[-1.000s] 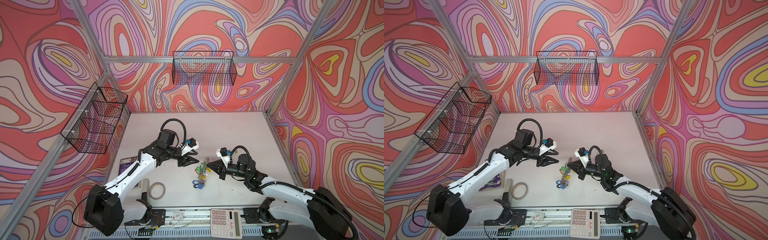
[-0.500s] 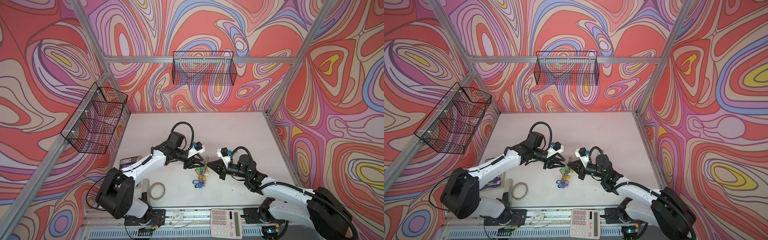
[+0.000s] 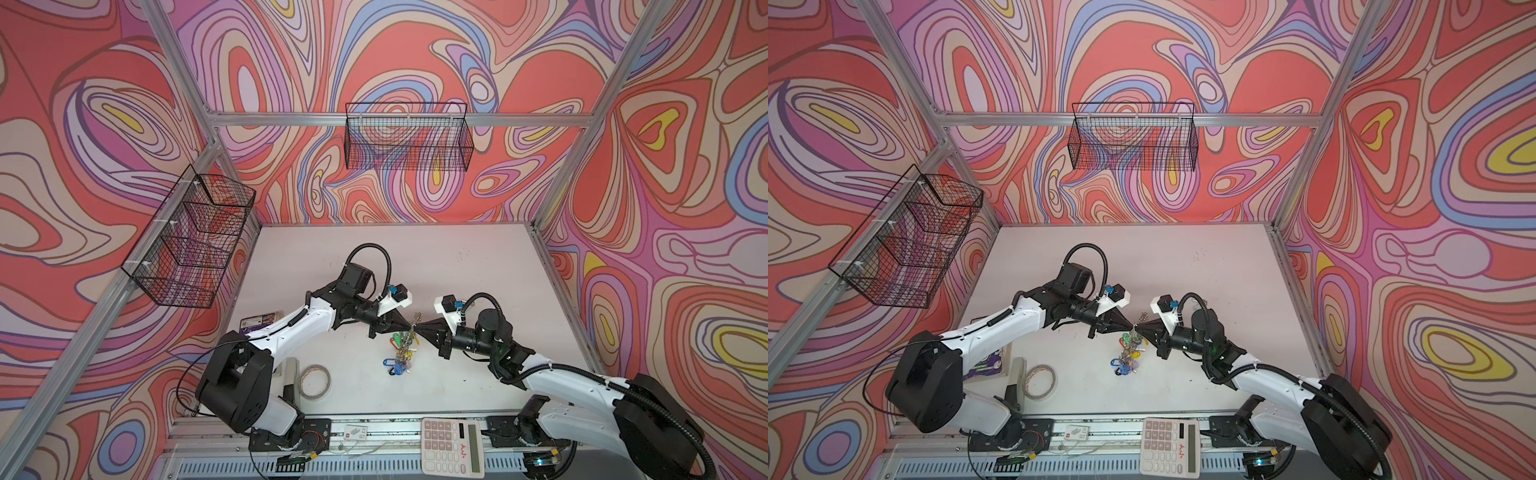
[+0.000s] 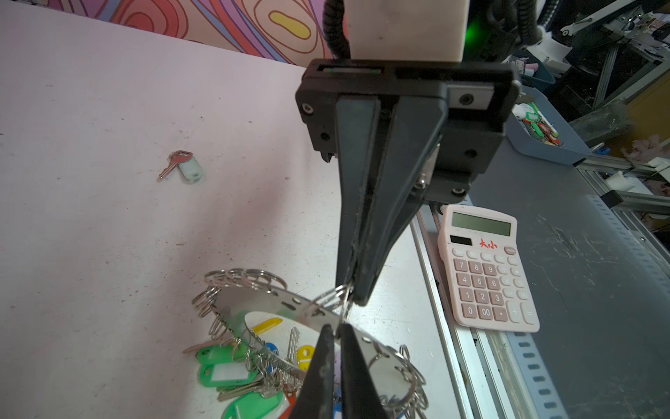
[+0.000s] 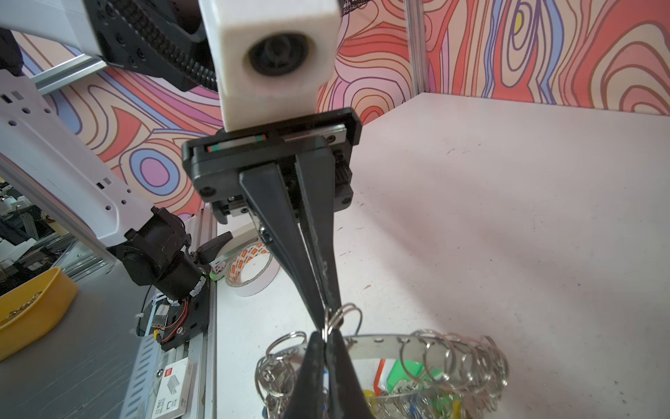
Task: Attach keys to a key ring
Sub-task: Pass the keyring.
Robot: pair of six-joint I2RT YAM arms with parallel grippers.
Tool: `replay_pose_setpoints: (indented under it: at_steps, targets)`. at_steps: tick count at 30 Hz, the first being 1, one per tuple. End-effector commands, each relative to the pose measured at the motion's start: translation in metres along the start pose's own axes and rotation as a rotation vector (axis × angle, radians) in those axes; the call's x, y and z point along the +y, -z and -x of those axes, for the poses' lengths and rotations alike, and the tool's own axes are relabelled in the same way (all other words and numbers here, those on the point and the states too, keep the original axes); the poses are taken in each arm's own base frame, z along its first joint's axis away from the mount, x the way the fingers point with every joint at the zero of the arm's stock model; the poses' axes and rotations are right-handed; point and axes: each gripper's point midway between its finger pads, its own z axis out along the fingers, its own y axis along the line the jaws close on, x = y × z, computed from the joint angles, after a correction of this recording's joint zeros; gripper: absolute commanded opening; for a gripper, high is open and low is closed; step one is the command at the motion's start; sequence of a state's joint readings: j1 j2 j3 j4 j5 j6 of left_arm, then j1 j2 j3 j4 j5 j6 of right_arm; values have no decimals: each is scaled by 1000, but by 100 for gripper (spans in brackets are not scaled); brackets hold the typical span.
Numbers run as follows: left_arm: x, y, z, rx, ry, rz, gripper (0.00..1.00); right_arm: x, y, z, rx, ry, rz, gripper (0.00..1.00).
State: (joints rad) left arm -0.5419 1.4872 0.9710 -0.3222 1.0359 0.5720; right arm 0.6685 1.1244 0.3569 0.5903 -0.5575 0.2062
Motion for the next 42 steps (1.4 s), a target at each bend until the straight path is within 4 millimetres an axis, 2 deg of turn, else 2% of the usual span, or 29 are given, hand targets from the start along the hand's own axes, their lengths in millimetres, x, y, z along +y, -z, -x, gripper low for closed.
replay_pose_setpoints:
  at_steps: [1,7,11,18,21,29,37,42]
  targets:
    - [-3,-1,8,2,-19,-15,6,7,0,9,-37,35,33,0]
    - [-6,0,14,-19,-27,-19,9,7,1,9,-38,37,28,0]
    - [-7,1,18,-28,-26,-22,1,7,1,8,-37,38,25,0]
    - [-1,4,20,-8,-28,29,0,7,3,11,-42,52,16,0]
    - [0,9,14,54,-59,67,0,6,5,11,-34,53,0,17]
    - [-6,23,9,231,-147,101,0,-2,19,27,-94,39,-93,34]
    - [-17,32,19,333,-212,109,0,-6,10,25,-20,41,-100,34]
    - [-22,37,22,421,-249,117,0,-1,5,25,-18,23,-55,33]
